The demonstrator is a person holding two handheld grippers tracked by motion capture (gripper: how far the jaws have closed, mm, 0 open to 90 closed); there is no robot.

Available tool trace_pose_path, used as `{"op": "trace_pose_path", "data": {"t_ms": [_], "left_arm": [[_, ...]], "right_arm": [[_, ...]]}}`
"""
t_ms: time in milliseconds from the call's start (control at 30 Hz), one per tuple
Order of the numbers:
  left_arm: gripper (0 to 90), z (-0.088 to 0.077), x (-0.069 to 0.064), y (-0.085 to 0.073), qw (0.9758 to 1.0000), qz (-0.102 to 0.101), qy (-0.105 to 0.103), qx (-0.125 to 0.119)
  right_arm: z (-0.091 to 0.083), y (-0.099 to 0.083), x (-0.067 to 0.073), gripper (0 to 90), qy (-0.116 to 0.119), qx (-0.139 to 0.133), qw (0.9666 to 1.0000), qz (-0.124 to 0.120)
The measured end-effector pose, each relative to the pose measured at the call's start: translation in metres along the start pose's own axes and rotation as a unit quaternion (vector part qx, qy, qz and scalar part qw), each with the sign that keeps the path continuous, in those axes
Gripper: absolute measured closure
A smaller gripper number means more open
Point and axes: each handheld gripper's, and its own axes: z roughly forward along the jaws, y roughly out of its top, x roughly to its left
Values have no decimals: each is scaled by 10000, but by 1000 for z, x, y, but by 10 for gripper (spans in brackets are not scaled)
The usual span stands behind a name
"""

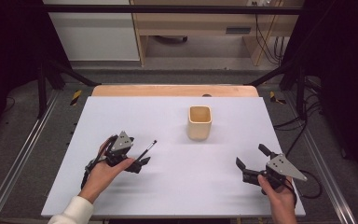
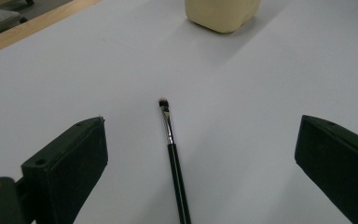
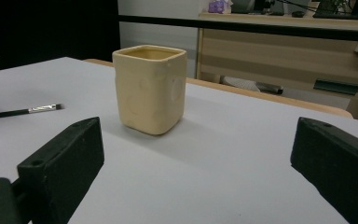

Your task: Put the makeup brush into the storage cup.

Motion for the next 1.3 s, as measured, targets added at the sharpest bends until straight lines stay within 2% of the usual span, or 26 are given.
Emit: {"op": "trace_pose_path", "data": {"t_ms": [500,667,833,1133,1300], "left_arm": [[27,7,8,13,9989,107,65,460],[27,9,11,17,9988,40,8,489],[27,10,11,20,9978,170,34,635],[28,16,12,22,9968,169,47,782],[30,19,11,24,9954,227,1,929]], "right_arm": [[0,0,2,29,0,41,10000,2],[1,-1,2,28,1,69,10000,-2],[1,-1,2,27,-9,73,10000,19],[1,-1,2,27,0,59,10000,17],[2,-1,2,26,-10,72,10000,18]]}}
